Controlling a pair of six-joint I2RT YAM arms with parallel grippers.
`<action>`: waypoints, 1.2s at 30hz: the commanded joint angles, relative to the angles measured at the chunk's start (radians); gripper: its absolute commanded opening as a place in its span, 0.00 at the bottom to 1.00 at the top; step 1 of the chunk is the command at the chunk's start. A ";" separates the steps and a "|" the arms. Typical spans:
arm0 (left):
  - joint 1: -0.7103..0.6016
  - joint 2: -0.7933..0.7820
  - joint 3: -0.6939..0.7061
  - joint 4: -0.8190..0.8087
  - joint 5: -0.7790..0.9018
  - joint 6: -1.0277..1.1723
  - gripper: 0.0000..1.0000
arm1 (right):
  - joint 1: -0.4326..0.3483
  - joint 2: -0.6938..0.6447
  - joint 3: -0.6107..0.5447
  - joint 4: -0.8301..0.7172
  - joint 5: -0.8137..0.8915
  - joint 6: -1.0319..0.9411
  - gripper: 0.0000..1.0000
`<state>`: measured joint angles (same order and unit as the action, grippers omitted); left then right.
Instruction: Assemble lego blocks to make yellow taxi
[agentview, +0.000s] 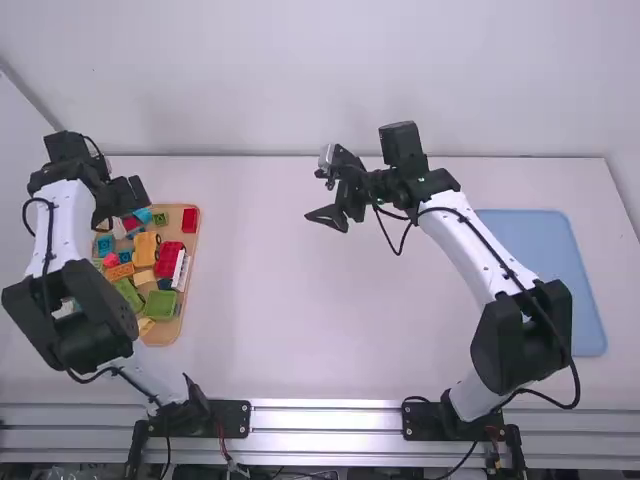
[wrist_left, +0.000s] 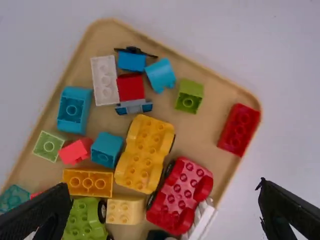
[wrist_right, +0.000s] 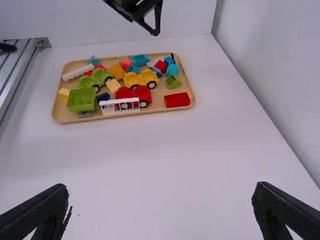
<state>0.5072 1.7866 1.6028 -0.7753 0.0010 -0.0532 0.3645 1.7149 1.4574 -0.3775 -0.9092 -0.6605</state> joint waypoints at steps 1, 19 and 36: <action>0.013 -0.008 0.025 -0.016 -0.100 -0.081 0.99 | 0.002 0.010 0.028 0.001 -0.006 -0.001 0.98; 0.129 0.016 0.027 -0.108 0.098 0.116 0.99 | 0.002 0.010 0.028 0.007 -0.006 -0.002 0.98; 0.090 0.234 0.027 -0.088 0.092 0.365 0.98 | 0.023 0.010 0.028 0.032 -0.006 0.006 0.98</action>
<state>0.6189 2.0079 1.6115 -0.8612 0.0849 0.2626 0.3779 1.7149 1.4574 -0.3466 -0.9092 -0.6575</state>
